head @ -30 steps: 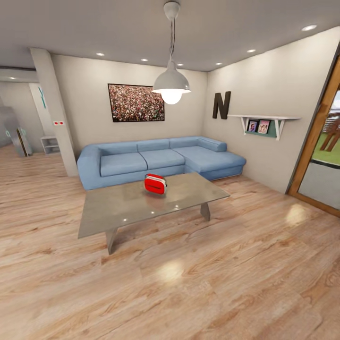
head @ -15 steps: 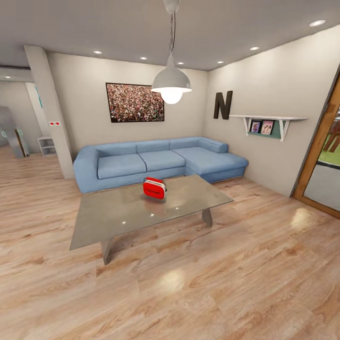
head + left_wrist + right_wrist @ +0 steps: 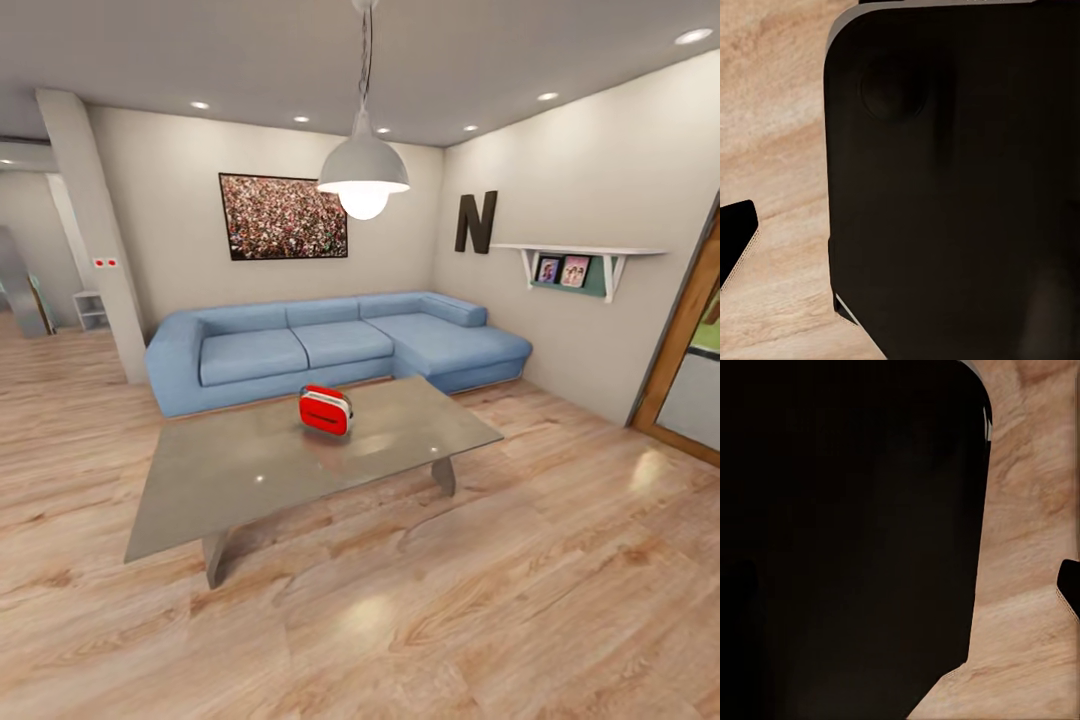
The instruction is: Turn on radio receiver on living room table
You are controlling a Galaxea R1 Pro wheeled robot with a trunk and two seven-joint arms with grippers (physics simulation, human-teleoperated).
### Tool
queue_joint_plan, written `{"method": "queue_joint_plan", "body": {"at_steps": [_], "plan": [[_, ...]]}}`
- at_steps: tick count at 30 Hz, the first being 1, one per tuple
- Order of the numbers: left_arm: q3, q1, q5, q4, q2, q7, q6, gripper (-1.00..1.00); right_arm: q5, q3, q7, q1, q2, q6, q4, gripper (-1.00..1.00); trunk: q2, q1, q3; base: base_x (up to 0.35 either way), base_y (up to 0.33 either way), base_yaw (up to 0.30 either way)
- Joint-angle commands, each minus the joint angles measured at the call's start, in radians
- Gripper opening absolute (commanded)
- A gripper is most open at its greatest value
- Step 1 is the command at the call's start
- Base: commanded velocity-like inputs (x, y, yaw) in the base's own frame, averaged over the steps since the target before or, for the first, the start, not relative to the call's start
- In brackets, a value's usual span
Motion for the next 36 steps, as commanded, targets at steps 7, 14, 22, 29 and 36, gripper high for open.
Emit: {"method": "queue_joint_plan", "body": {"at_steps": [7,14,22,29,36], "plan": [[0.0,0.0,0.0,0.001,0.0,0.0,0.0,1.0,0.001,0.003,0.0,0.0,0.0,-0.007,0.0,1.0,0.0,0.0,0.0,0.323,0.0,0.0],[0.0,0.0,0.005,0.0,0.001,0.0,0.0,1.0,0.001,0.003,0.001,0.0,0.0,-0.007,0.0,1.0,0.0,0.0,0.0,0.323,0.0,0.0],[-0.001,0.001,0.05,-0.001,0.002,0.0,0.0,1.0,0.002,0.003,0.001,0.0,0.0,-0.008,0.0,1.0,0.0,0.0,0.0,0.323,0.0,0.0],[-0.001,0.0,0.054,-0.001,0.002,0.0,0.0,1.0,0.002,0.003,0.001,0.0,0.0,-0.009,0.0,1.0,0.0,0.0,0.0,0.324,0.0,0.0],[-0.001,0.0,0.054,0.0,0.002,0.0,0.0,1.0,0.002,0.003,0.001,0.0,0.0,-0.009,0.0,1.0,0.0,0.0,0.0,0.323,0.0,0.0]]}}
